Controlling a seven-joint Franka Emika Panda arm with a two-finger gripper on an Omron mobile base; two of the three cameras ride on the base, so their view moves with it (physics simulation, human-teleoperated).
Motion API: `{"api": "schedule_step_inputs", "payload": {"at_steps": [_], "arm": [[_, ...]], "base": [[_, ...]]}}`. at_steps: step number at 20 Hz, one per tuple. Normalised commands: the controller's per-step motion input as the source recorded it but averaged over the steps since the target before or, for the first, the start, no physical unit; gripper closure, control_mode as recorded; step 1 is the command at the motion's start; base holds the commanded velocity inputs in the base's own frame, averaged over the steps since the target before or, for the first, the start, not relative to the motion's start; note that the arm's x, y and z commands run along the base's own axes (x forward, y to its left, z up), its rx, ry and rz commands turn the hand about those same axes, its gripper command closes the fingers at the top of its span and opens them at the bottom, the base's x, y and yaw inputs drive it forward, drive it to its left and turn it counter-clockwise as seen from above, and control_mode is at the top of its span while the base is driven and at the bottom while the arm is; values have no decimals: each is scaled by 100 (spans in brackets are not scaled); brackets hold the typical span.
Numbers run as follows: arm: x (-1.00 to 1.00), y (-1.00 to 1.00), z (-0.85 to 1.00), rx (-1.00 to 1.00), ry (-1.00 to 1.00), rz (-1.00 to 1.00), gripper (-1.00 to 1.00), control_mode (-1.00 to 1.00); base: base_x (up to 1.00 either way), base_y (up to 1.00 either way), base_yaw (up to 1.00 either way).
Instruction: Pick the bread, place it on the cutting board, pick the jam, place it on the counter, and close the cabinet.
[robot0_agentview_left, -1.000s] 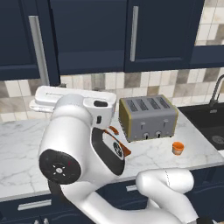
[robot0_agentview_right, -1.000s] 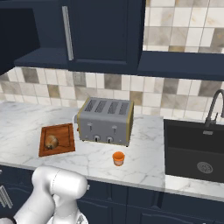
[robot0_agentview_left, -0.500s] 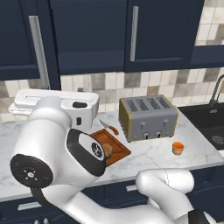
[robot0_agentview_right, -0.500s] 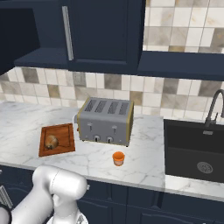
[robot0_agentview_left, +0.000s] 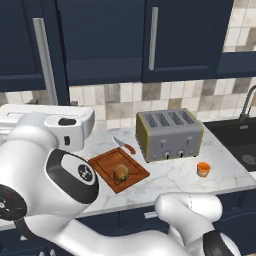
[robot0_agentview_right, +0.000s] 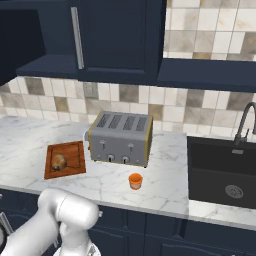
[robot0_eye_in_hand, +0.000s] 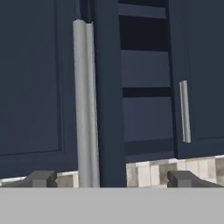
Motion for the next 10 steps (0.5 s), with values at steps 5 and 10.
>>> {"api": "schedule_step_inputs", "payload": {"at_steps": [5,10], "arm": [[0,30,0,-1,0,-3,-100,-100],[0,21,-2,0,0,-5,-100,-100]], "base": [[0,0,0],[0,0,0]]}}
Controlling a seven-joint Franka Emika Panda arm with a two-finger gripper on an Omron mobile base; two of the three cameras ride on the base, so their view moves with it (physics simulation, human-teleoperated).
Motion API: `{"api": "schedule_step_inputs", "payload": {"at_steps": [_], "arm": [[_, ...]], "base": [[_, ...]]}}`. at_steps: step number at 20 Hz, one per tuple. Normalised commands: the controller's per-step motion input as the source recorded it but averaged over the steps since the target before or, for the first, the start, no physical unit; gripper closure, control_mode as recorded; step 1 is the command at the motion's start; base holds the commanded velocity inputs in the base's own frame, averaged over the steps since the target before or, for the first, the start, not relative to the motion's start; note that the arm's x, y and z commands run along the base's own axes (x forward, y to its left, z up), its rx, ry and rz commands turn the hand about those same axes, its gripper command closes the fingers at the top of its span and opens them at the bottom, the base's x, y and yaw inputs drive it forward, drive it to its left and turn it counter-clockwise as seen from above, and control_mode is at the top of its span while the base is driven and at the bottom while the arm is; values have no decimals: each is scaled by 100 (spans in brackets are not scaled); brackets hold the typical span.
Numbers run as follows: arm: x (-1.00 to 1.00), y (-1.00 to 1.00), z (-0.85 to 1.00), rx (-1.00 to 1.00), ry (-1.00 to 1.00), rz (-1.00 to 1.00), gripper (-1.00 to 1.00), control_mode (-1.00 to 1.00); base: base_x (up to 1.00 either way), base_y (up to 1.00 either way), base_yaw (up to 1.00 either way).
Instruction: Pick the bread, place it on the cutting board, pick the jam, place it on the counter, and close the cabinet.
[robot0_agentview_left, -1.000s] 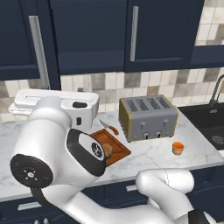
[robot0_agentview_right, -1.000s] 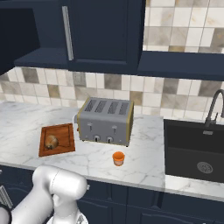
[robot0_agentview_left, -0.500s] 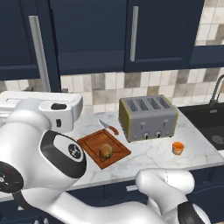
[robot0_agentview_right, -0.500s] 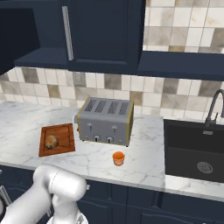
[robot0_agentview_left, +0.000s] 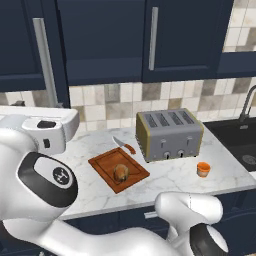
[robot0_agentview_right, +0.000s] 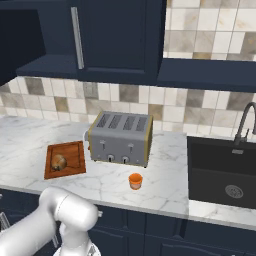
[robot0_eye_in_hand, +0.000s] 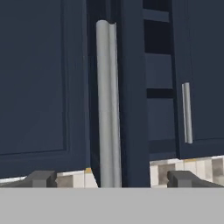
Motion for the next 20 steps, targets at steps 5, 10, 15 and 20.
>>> {"api": "schedule_step_inputs", "payload": {"at_steps": [5,10,15,20], "arm": [[0,6,-3,0,0,-8,-100,-100],[6,2,-1,0,0,-10,-100,-100],[17,0,0,0,0,-11,-100,-100],[15,0,0,0,0,-9,-100,-100]], "base": [[0,0,0],[0,0,0],[0,0,0],[0,0,0]]}}
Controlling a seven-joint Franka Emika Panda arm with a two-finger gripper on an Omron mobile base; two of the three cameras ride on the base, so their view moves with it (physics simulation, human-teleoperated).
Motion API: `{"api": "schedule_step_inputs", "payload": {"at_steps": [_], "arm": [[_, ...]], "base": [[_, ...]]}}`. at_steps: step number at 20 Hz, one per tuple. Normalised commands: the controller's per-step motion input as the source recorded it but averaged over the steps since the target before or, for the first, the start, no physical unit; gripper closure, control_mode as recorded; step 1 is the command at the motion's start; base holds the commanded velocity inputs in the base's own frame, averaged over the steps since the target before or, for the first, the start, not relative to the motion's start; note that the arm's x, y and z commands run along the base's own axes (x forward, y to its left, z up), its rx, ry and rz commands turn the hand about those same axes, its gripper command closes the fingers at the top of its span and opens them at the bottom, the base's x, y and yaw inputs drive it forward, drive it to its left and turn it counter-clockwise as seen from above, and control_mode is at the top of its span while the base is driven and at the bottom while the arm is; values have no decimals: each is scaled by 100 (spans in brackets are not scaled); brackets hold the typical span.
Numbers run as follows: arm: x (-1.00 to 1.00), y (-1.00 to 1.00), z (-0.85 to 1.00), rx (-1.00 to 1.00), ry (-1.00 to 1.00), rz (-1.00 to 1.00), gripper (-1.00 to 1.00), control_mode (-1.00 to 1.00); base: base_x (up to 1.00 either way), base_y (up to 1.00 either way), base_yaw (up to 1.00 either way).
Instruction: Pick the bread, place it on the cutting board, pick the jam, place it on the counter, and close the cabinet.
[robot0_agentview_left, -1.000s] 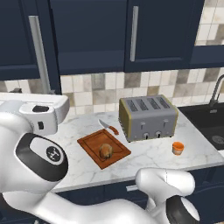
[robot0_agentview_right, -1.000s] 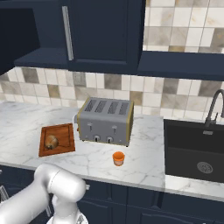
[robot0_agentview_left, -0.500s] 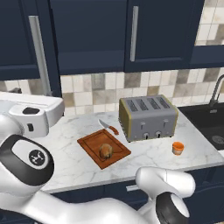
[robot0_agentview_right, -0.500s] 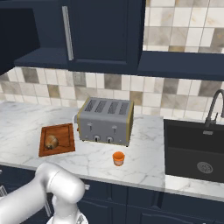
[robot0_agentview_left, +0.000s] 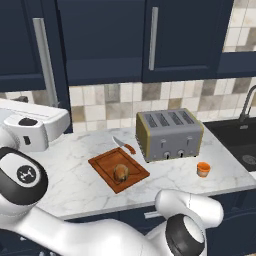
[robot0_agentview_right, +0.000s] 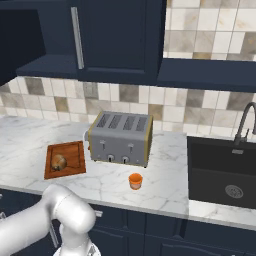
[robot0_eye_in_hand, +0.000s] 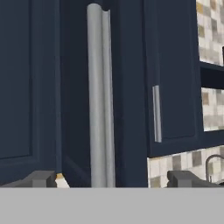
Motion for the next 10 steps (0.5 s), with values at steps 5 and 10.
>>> {"api": "schedule_step_inputs", "payload": {"at_steps": [5,10], "arm": [[17,0,0,0,0,-8,-100,-100],[19,0,0,0,0,-8,-100,-100]], "base": [[0,0,0],[0,0,0]]}}
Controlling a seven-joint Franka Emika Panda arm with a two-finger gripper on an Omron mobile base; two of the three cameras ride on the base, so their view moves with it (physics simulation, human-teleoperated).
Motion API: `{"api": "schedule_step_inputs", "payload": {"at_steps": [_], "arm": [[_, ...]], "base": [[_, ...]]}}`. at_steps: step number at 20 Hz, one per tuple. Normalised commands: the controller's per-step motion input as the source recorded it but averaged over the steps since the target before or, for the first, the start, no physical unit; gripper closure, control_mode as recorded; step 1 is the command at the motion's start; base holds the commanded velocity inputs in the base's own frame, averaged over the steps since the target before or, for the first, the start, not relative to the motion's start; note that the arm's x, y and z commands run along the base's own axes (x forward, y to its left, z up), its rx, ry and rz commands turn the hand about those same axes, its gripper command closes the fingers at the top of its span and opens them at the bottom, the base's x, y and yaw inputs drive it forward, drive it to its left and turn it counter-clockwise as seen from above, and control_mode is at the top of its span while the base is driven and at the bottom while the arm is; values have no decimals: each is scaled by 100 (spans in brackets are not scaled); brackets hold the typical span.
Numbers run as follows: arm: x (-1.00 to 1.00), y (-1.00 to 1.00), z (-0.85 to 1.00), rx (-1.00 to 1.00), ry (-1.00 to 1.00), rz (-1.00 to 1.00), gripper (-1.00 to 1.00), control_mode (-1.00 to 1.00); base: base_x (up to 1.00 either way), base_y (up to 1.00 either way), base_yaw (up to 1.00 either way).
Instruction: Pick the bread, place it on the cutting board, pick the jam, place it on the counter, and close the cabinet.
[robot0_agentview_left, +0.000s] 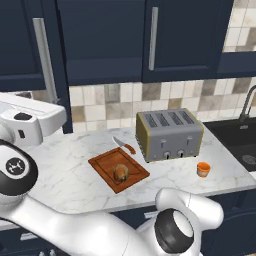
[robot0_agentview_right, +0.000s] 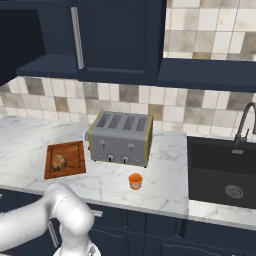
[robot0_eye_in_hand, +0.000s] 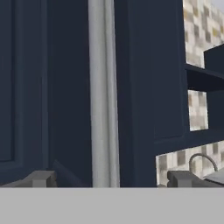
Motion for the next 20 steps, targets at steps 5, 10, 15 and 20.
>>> {"api": "schedule_step_inputs", "payload": {"at_steps": [5,10,15,20], "arm": [[15,2,-4,0,0,-8,-100,-100],[12,5,-4,0,0,-8,-100,-100],[13,14,-2,0,0,-9,-100,-100],[10,10,-1,0,0,-8,-100,-100]], "base": [[0,0,0],[0,0,0],[0,0,0],[0,0,0]]}}
